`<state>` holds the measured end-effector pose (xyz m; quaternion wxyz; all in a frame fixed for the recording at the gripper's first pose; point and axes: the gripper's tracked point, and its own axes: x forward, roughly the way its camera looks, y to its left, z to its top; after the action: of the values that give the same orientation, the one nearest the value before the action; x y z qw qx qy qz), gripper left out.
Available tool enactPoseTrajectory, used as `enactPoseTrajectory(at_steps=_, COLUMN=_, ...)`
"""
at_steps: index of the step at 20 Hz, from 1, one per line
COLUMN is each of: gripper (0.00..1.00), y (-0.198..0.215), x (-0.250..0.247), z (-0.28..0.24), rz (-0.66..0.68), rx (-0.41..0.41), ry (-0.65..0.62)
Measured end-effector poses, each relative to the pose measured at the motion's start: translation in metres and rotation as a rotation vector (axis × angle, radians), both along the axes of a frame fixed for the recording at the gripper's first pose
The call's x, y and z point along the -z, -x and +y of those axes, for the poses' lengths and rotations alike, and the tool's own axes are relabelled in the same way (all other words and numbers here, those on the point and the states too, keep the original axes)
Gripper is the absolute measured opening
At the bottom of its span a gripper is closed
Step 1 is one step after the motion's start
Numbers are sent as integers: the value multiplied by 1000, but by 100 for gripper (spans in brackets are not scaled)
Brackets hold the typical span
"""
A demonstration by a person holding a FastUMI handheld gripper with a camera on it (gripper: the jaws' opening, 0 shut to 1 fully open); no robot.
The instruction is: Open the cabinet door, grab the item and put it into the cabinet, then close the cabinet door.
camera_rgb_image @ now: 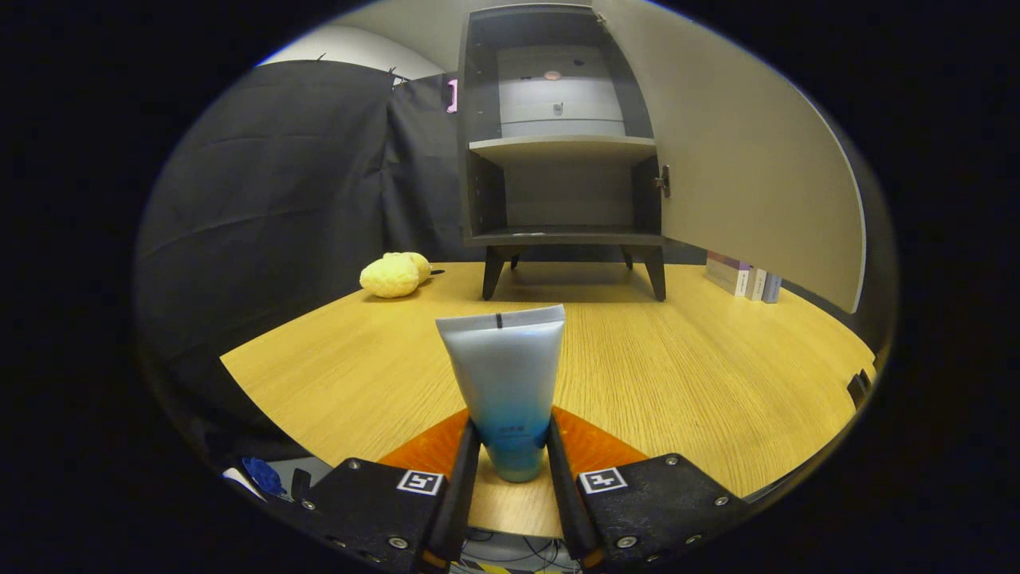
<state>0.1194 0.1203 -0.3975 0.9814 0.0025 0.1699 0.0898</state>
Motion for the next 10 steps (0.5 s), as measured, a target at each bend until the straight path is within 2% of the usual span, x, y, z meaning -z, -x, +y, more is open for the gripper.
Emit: enactPoseTrajectory(at_steps=10, gripper=47, y=-24, x=-130, z=-11, rz=-21, rx=61, ry=-2)
